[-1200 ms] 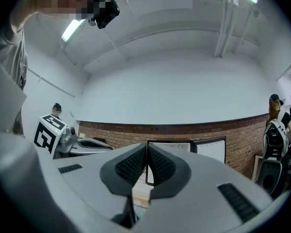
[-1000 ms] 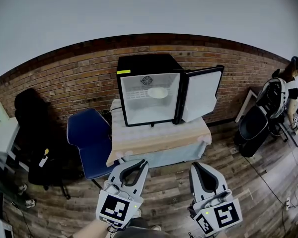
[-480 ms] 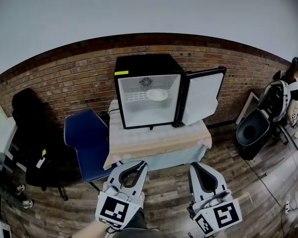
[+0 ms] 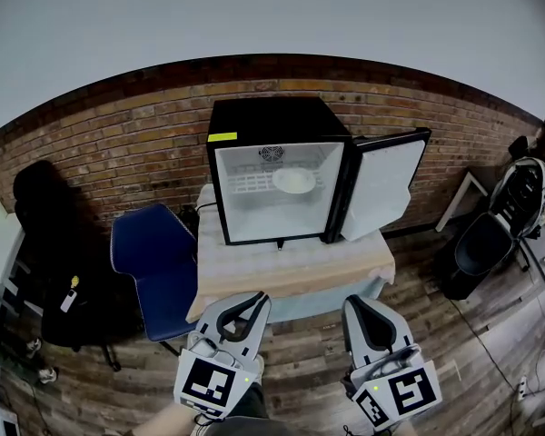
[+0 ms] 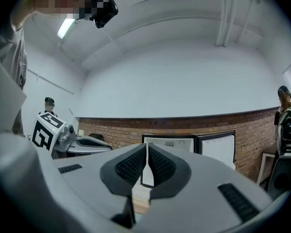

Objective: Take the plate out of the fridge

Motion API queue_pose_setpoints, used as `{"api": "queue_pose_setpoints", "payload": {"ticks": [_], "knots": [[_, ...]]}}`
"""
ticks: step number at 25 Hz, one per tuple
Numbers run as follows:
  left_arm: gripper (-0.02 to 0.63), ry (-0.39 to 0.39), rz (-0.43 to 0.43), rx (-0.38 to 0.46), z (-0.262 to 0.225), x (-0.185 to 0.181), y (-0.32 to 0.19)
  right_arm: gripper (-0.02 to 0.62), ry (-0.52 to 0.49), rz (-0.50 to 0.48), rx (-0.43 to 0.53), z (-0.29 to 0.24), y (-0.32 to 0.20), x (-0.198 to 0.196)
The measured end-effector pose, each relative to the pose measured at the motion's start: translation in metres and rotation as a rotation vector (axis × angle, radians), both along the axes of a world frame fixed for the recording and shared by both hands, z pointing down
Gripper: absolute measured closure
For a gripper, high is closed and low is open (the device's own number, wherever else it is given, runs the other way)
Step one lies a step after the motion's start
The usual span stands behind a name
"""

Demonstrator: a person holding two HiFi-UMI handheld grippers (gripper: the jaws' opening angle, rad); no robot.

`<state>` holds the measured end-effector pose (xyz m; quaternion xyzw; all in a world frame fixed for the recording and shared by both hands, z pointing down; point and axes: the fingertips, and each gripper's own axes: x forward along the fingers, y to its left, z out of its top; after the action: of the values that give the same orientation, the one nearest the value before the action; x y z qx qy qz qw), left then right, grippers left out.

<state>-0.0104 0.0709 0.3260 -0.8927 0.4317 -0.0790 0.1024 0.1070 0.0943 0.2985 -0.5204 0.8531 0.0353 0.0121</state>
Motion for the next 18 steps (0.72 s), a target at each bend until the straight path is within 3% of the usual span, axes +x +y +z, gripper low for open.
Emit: {"api": "queue_pose_setpoints", "payload": {"ticks": [18], "knots": [[0.577, 0.023, 0.052, -0.091, 0.013, -0.018, -0.177, 0.563, 0.020, 0.057, -0.079, 0.005, -0.181, -0.024]]}}
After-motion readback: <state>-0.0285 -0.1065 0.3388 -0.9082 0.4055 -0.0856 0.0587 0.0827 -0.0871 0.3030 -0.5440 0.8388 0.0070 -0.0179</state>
